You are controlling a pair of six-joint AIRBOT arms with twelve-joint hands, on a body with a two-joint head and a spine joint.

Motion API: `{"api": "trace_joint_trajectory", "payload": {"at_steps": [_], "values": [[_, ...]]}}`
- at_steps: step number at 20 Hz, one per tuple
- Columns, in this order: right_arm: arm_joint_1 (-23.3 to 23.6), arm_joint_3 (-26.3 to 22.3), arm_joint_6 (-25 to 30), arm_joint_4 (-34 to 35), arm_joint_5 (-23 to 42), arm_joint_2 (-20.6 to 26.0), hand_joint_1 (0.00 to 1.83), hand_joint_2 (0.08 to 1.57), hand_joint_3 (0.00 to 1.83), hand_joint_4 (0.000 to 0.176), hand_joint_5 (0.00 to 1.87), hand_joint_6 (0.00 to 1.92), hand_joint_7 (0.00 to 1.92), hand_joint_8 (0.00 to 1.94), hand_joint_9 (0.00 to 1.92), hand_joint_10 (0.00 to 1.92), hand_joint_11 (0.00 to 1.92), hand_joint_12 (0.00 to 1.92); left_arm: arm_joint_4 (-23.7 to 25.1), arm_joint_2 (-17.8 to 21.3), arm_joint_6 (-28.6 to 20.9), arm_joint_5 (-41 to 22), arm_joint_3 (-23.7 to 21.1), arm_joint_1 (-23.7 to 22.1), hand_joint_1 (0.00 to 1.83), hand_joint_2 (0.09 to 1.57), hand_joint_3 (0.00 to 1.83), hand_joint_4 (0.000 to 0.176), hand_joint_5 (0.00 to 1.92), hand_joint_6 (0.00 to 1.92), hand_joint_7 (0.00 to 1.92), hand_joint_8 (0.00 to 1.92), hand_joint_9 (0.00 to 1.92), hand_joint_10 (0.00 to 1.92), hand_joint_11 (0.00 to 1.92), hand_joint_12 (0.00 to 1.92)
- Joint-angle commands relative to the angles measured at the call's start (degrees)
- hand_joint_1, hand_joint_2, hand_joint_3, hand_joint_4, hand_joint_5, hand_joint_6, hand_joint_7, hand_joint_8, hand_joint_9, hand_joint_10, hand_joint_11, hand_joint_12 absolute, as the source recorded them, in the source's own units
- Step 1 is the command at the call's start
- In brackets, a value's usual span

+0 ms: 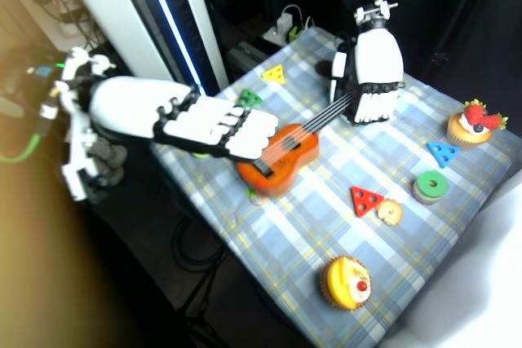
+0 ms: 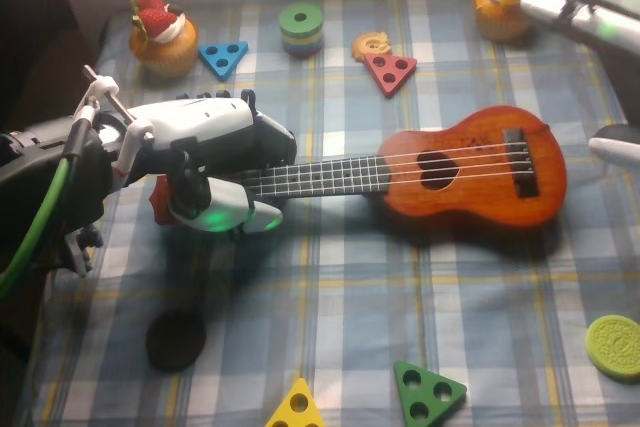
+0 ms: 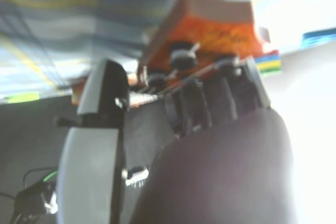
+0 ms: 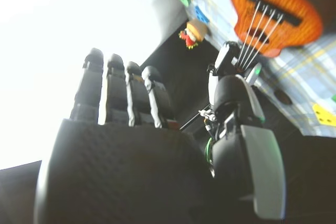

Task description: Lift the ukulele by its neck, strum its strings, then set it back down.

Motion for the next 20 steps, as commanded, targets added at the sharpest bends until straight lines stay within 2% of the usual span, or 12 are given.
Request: {"api": "trace_joint_trajectory", "payload": {"at_steps": [1,2,4,5,7,8,10,11,13,14,17,20], "values": [[0.4,0.8,1.6,-0.1,6.6,0.0,0.46,1.4,0.02,0.0,0.0,0.0,0.0,0.0,0.0,0.0,0.0,0.0,-0.2,0.7,-0.2,-7.3,-0.5,-0.5,1.33,1.16,0.0,0.0,0.57,1.91,0.6,1.92,0.69,1.92,0.68,1.92],[0.4,1.2,2.9,-0.9,6.6,-0.5,0.54,1.41,0.02,0.0,0.0,0.0,0.0,0.0,0.0,0.0,0.0,0.0,-0.1,1.0,-0.2,-7.9,-0.8,-0.6,1.4,1.16,0.0,0.0,0.6,1.92,0.6,1.92,0.7,1.92,0.68,1.92],[0.6,1.3,3.5,-2.2,6.5,-0.9,0.54,1.42,0.02,0.0,0.0,0.0,0.0,0.0,0.0,0.0,0.0,0.0,0.2,1.3,-0.2,-8.4,-1.1,-1.4,1.41,1.18,0.0,0.0,0.58,1.92,0.62,1.92,0.72,1.92,0.68,1.92],[0.9,1.3,3.7,-2.8,6.3,-1.0,0.49,1.42,0.01,0.0,0.0,0.0,0.0,0.0,0.0,0.0,0.0,0.0,0.2,1.3,-0.2,-8.6,-1.0,-1.8,1.42,1.21,0.01,0.0,0.54,1.92,0.59,1.92,0.69,1.92,0.63,1.92],[1.2,1.3,3.9,-3.3,6.0,-1.0,0.43,1.42,0.01,0.0,0.0,0.0,0.0,0.0,0.0,0.0,0.0,0.0,0.3,1.4,-0.2,-9.2,-1.3,-2.3,1.42,1.21,0.01,0.0,0.55,1.92,0.58,1.92,0.69,1.92,0.65,1.92],[1.3,1.3,3.9,-3.6,5.5,-1.0,0.38,1.38,0.0,0.0,0.0,0.0,0.0,0.0,0.0,0.0,0.0,0.0,0.4,1.6,-0.2,-9.6,-1.6,-2.4,1.36,1.23,0.02,0.0,0.54,1.92,0.58,1.92,0.69,1.92,0.66,1.92],[1.6,1.2,3.9,-4.3,4.5,-1.0,0.36,1.35,0.0,0.002,0.0,0.0,0.0,0.0,0.0,0.0,0.0,0.0,0.5,1.9,-0.2,-10.0,-1.8,-2.7,1.37,1.2,0.0,0.0,0.56,1.92,0.61,1.92,0.72,1.92,0.68,1.92],[1.6,1.0,3.9,-4.7,4.1,-1.0,0.32,1.35,0.0,0.033,0.0,0.0,0.0,0.0,0.0,0.0,0.0,0.0,0.4,1.9,-0.2,-10.1,-1.8,-2.9,1.36,1.2,0.0,0.0,0.55,1.92,0.62,1.92,0.74,1.92,0.68,1.92],[1.6,0.7,4.0,-5.2,3.5,-0.5,0.27,1.34,0.0,0.022,0.0,0.0,0.0,0.0,0.0,0.0,0.0,0.0,0.4,2.2,-0.3,-10.6,-2.0,-3.3,1.41,1.19,0.0,0.0,0.57,1.92,0.64,1.92,0.76,1.92,0.7,1.92],[1.6,0.4,4.0,-5.5,3.3,-0.2,0.24,1.32,0.0,0.0,0.0,0.0,0.0,0.0,0.0,0.0,0.0,0.0,0.5,2.5,-0.6,-11.1,-2.1,-3.5,1.4,1.18,0.0,0.0,0.69,1.92,0.77,1.92,0.89,1.92,0.83,1.92],[1.6,-0.2,4.1,-6.5,2.4,0.5,0.22,1.32,0.0,0.0,0.03,0.01,0.0,0.0,0.0,0.0,0.0,0.0,0.6,2.8,-1.1,-11.8,-2.1,-4.1,1.43,1.16,0.0,0.0,0.76,1.92,0.86,1.92,0.97,1.92,0.94,1.92],[1.6,-0.2,4.2,-7.1,1.3,0.5,0.29,1.33,0.0,0.007,0.05,0.01,0.0,0.0,0.0,0.0,0.0,0.0,0.6,2.9,-1.2,-12.6,-2.1,-4.7,1.36,1.16,0.0,0.0,0.73,1.92,0.88,1.92,1.01,1.92,1.02,1.92]]}}
